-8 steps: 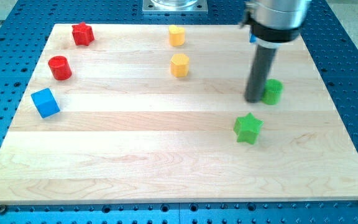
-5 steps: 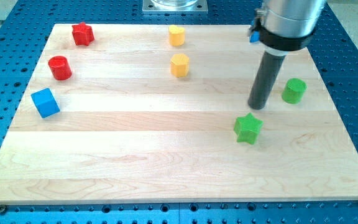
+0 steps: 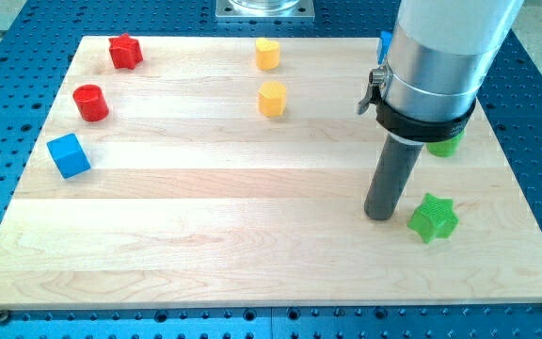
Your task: Push the hexagon to the bottom center
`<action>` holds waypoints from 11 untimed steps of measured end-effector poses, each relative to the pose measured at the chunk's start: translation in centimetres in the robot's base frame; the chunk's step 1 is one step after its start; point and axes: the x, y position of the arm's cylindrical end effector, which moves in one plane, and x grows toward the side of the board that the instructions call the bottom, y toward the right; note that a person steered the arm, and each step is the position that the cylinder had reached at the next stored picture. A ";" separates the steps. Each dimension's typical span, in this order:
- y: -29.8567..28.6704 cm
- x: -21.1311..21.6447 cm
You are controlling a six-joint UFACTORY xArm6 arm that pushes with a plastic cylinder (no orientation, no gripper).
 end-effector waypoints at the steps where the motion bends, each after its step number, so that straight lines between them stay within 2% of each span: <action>1: -3.9 -2.7; 3: -5.5 -16.4; 5: -8.4 -20.8; 6: -15.8 -15.6; 7: -17.7 -6.7; 9: -17.5 -12.8; 10: -17.7 -14.6; 11: -21.6 -14.2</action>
